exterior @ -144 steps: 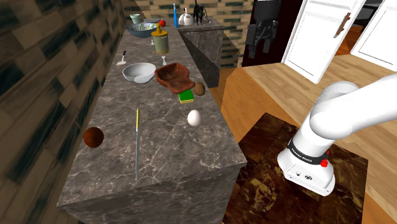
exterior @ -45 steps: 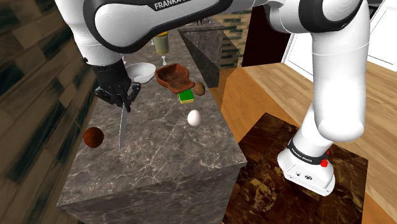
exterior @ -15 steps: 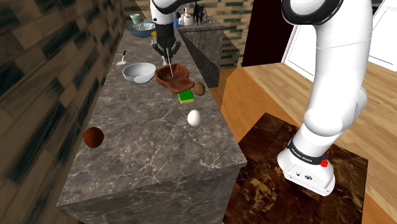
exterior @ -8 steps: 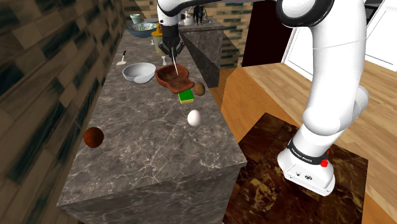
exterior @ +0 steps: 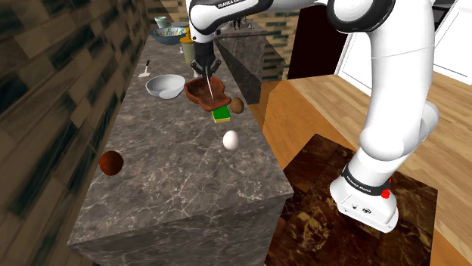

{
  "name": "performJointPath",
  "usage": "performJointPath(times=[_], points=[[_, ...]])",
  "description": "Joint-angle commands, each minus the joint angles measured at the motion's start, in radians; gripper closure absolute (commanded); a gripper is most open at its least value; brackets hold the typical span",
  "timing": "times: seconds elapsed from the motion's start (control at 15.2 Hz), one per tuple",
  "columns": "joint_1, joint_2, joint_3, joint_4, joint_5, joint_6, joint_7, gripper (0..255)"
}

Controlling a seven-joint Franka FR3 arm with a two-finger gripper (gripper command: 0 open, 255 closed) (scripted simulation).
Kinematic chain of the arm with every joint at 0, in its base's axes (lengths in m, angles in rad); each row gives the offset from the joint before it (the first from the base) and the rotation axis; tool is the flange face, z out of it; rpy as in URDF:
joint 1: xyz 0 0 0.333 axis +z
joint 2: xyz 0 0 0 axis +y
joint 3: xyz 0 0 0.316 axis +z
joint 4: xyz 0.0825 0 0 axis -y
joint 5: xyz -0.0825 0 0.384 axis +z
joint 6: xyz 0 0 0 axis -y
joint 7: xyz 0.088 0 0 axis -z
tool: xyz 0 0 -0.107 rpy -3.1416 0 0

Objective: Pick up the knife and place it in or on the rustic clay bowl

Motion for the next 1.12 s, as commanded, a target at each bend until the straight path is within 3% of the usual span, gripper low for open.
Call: performJointPath(times=[0.0, 0.53, 0.59, 0.92, 1.06], points=[[-0.001, 0.006, -0.002, -0.025, -0.004, 0.031, 0.004, 255], [-0.001, 0.006, -0.002, -0.025, -0.004, 0.031, 0.004, 255], [-0.001, 0.006, -0.002, -0.025, -0.004, 0.031, 0.004, 0], [-0.001, 0.006, -0.002, -0.025, -0.004, 0.031, 0.004, 0], [0.003, -0.005, 0.002, 0.025, 0.003, -0.03, -0.002, 0]])
